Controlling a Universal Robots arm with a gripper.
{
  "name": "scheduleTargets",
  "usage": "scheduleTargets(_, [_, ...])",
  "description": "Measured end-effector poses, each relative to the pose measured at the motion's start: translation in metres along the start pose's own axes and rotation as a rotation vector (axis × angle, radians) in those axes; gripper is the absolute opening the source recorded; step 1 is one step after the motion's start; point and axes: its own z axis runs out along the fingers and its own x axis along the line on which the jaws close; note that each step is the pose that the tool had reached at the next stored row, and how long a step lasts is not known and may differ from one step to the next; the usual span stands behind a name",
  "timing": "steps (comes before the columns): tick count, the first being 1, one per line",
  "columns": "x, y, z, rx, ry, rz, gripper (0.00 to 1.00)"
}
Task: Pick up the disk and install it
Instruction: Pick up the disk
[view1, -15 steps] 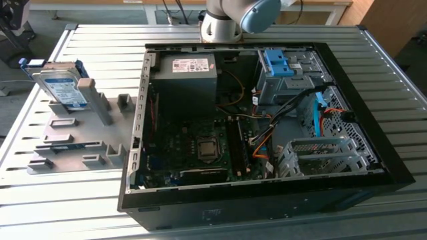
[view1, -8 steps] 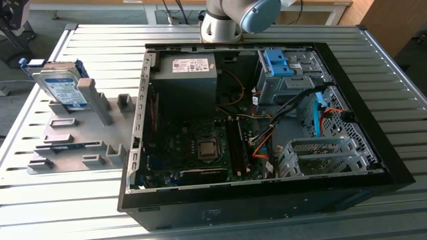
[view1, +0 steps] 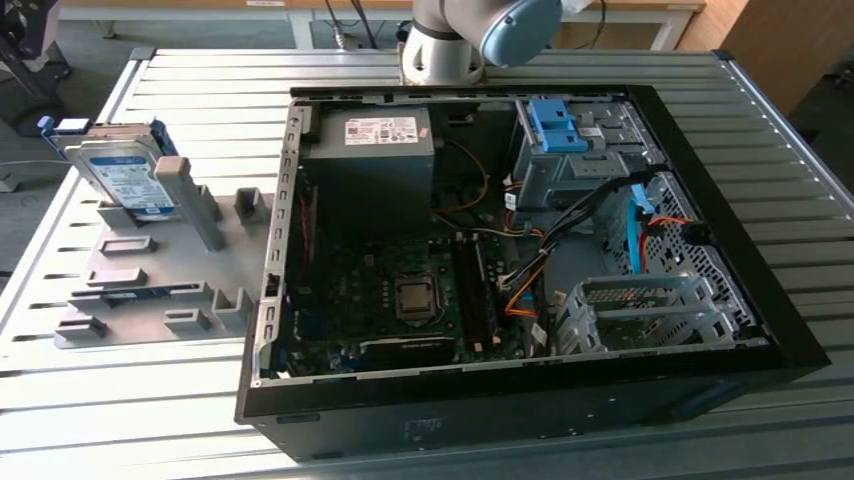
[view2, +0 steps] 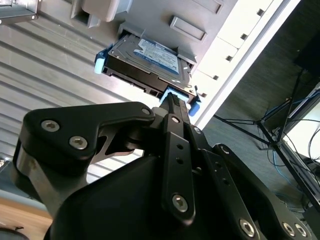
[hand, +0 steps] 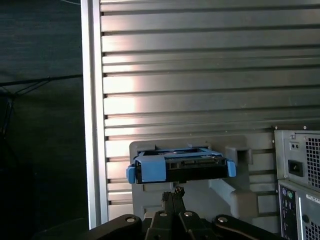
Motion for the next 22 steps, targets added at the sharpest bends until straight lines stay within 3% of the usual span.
scheduleTargets(22, [0.0009, -0.0001, 0.0002, -0.007, 0.0125, -0.284, 0.11])
